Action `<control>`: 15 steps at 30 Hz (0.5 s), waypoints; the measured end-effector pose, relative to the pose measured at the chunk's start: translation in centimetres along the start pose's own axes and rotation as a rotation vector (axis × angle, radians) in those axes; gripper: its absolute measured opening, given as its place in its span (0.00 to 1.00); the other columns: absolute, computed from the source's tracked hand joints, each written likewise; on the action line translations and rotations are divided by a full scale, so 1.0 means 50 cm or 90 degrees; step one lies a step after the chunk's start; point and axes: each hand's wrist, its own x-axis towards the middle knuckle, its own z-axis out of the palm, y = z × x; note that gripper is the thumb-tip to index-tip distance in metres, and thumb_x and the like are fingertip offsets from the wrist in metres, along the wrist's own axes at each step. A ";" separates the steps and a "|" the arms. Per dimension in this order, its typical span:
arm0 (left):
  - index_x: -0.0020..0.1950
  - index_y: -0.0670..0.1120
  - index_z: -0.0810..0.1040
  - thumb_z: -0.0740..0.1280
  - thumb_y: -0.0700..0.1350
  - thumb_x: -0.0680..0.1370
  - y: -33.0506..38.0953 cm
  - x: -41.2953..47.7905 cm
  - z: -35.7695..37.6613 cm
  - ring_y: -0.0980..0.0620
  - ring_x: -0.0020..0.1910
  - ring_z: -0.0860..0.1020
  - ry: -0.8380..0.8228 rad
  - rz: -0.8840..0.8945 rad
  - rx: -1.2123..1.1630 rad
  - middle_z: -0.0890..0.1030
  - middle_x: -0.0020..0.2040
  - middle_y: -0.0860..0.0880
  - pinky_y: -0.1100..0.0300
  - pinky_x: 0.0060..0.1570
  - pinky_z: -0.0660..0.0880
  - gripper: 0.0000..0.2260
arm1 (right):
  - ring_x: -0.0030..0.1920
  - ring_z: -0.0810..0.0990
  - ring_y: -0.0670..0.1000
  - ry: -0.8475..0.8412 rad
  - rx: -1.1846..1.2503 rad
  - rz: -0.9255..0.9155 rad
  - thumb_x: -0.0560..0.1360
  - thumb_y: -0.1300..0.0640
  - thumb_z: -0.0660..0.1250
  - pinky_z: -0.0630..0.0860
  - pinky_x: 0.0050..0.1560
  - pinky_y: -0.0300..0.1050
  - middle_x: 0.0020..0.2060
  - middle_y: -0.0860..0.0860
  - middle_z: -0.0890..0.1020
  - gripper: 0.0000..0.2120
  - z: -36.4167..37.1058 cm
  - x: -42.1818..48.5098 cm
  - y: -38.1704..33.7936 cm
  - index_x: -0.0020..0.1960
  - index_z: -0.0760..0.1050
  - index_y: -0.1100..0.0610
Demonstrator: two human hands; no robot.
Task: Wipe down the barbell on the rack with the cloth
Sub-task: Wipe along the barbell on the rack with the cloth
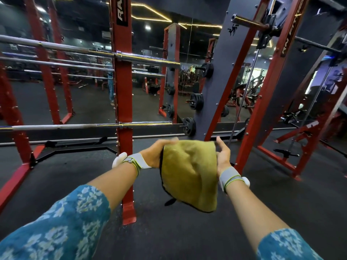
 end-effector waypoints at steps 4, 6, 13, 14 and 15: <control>0.54 0.41 0.78 0.68 0.42 0.75 0.000 0.014 -0.005 0.47 0.44 0.80 0.120 0.037 0.122 0.81 0.49 0.42 0.55 0.44 0.78 0.09 | 0.41 0.84 0.56 -0.057 -0.183 0.149 0.72 0.45 0.67 0.78 0.48 0.47 0.40 0.56 0.85 0.17 -0.019 -0.005 0.019 0.48 0.82 0.59; 0.57 0.40 0.78 0.68 0.44 0.75 0.009 0.028 -0.016 0.45 0.47 0.79 0.139 0.048 0.088 0.81 0.53 0.41 0.55 0.46 0.77 0.13 | 0.41 0.84 0.53 -0.064 -0.171 0.132 0.76 0.50 0.64 0.80 0.44 0.45 0.41 0.55 0.85 0.14 -0.022 -0.004 0.017 0.49 0.82 0.60; 0.66 0.37 0.69 0.77 0.47 0.68 -0.006 0.052 -0.010 0.42 0.59 0.74 0.463 0.084 0.179 0.73 0.61 0.42 0.51 0.54 0.74 0.31 | 0.31 0.82 0.48 0.091 -0.264 -0.050 0.77 0.60 0.67 0.79 0.32 0.40 0.31 0.52 0.83 0.11 0.000 0.020 0.038 0.54 0.77 0.68; 0.62 0.38 0.72 0.77 0.48 0.68 -0.013 0.058 -0.008 0.43 0.59 0.74 0.521 0.103 0.192 0.74 0.60 0.42 0.54 0.54 0.73 0.28 | 0.32 0.82 0.49 0.106 -0.278 -0.088 0.76 0.57 0.68 0.79 0.34 0.40 0.31 0.52 0.83 0.11 0.002 0.019 0.041 0.50 0.78 0.66; 0.59 0.39 0.75 0.77 0.49 0.68 -0.018 0.063 -0.003 0.43 0.57 0.74 0.550 0.125 0.186 0.76 0.59 0.43 0.56 0.53 0.72 0.24 | 0.36 0.82 0.50 0.125 -0.287 -0.127 0.75 0.55 0.70 0.79 0.40 0.42 0.34 0.53 0.82 0.11 0.000 0.020 0.043 0.47 0.78 0.64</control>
